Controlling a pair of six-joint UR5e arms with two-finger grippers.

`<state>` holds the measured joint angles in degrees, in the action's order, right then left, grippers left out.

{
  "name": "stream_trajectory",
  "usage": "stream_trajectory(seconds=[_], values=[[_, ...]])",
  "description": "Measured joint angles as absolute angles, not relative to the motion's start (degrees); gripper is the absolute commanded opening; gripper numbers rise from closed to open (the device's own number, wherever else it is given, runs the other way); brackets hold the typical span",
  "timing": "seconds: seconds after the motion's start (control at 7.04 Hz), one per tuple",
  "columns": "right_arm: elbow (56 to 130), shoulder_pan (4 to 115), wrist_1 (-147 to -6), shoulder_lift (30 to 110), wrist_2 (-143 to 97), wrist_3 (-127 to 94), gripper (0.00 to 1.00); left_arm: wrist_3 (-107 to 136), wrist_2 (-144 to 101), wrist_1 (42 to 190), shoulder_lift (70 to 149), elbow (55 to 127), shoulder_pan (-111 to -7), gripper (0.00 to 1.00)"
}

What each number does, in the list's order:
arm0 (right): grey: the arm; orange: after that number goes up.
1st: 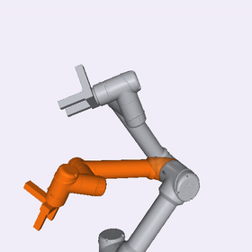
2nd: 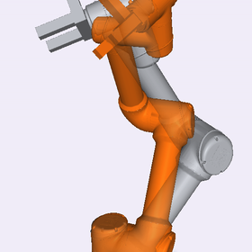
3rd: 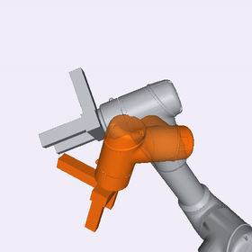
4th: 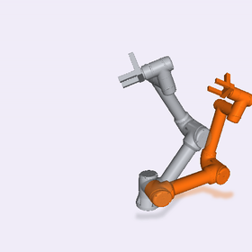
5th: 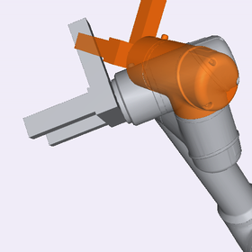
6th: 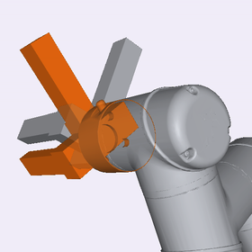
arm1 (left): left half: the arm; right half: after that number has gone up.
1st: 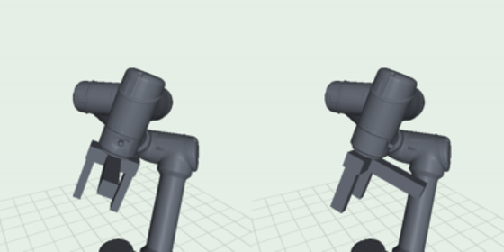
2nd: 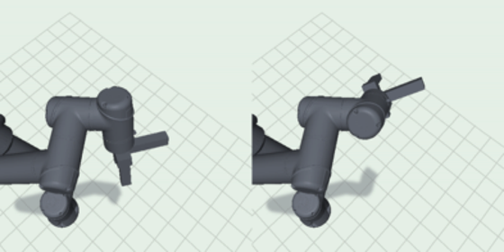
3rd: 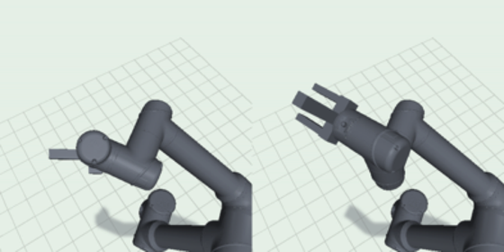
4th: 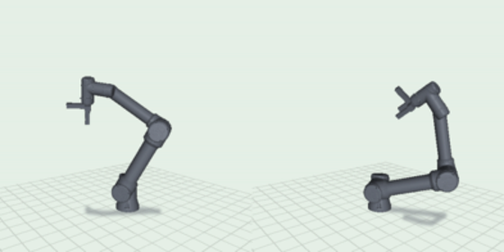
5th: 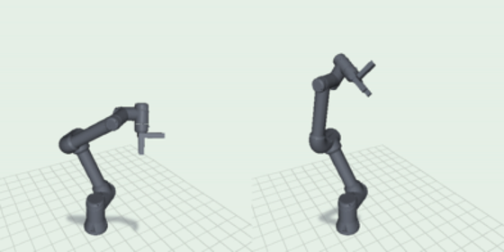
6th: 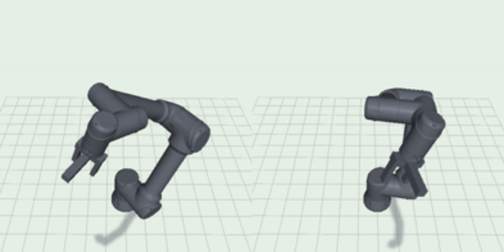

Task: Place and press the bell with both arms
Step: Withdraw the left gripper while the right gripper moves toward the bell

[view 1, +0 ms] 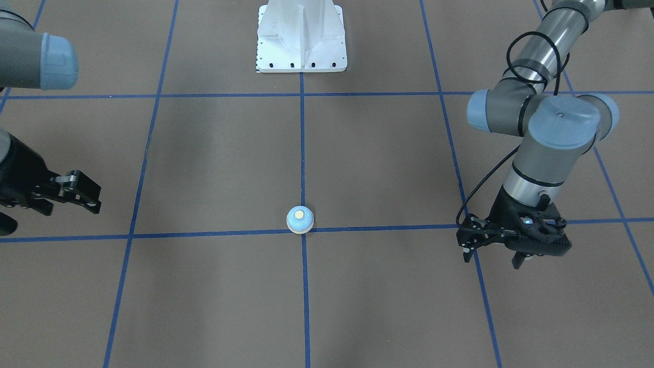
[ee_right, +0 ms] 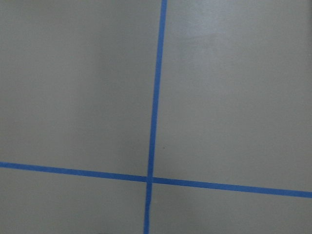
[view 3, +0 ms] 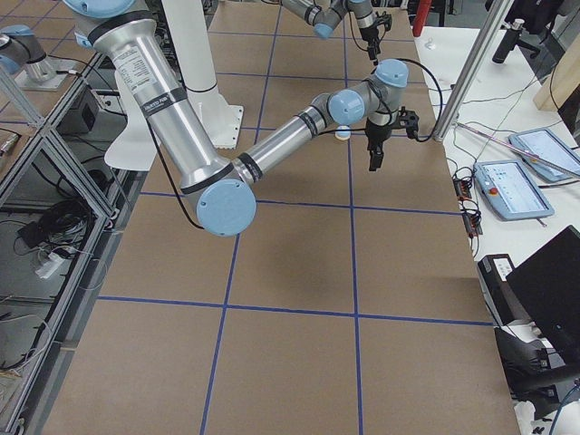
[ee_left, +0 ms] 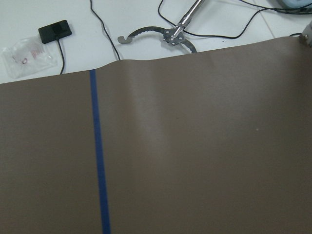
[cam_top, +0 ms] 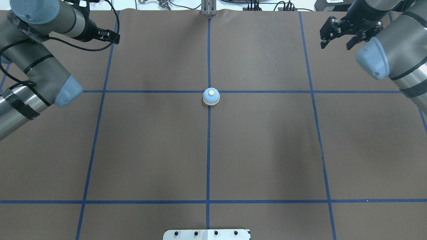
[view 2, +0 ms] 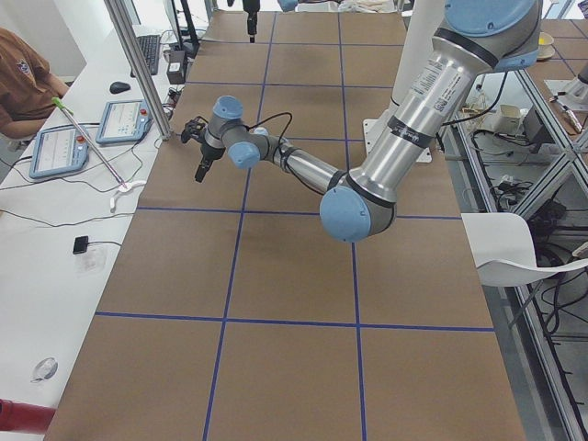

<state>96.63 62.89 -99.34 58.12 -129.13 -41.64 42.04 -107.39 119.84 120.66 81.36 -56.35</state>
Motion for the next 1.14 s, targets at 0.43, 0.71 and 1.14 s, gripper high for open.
stream_trajectory(seconds=[0.43, 0.71, 1.14], values=[[90.7, 53.6, -99.5, 47.9, -125.3, -53.3, 0.0, 36.9, -111.3, 119.9, 115.2, 84.4, -59.8, 1.0], [86.1, 48.7, -99.3, 42.5, -124.3, -56.6, 0.0, 35.9, -112.6, 119.9, 113.2, 85.6, -60.5, 1.0], [78.1, 45.2, -97.8, 36.8, -123.3, -58.5, 0.0, 35.8, -112.8, 119.9, 112.4, 85.8, -60.5, 1.0]])
